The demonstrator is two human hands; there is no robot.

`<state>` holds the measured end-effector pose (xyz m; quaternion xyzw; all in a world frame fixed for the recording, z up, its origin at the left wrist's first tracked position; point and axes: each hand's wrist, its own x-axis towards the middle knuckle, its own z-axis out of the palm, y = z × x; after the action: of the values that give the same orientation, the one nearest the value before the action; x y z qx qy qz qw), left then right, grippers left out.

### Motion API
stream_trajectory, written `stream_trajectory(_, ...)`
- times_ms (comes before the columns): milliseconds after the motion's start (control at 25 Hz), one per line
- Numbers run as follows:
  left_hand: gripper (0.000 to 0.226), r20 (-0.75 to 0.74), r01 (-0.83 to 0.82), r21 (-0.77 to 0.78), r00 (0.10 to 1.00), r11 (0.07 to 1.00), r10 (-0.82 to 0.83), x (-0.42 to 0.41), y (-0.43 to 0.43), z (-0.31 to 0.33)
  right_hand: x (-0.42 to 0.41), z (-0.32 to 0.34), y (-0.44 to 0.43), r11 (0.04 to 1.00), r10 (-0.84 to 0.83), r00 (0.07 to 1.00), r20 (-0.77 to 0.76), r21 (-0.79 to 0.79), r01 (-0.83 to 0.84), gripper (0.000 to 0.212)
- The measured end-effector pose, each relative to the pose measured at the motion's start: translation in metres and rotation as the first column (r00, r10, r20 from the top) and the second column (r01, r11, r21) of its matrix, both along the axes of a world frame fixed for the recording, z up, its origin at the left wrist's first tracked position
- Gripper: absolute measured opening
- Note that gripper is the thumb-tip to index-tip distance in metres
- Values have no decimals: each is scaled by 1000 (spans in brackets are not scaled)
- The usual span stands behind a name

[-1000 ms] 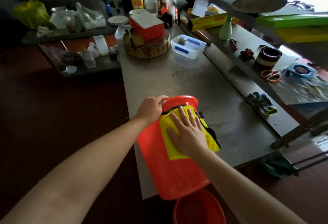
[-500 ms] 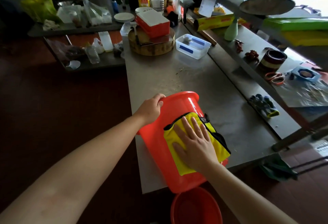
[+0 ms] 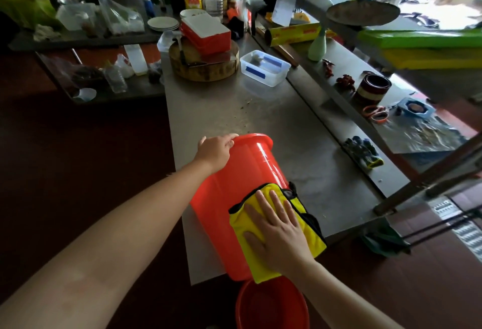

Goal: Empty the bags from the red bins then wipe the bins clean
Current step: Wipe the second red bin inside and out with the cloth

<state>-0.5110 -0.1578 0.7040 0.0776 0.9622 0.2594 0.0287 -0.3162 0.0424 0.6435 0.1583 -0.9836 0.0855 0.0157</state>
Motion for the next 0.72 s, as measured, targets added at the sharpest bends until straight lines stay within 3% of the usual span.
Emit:
stream_trajectory(400, 36, 20, -17, 144, 1000, 989, 14, 8, -43, -10, -134, 38, -59, 995, -69, 987, 148, -54, 78, 70)
stream_trajectory(720, 35, 40, -32, 244, 999, 969, 23, 19, -58, -18, -75, 23, -48, 996, -58, 996, 63, -60, 62, 69)
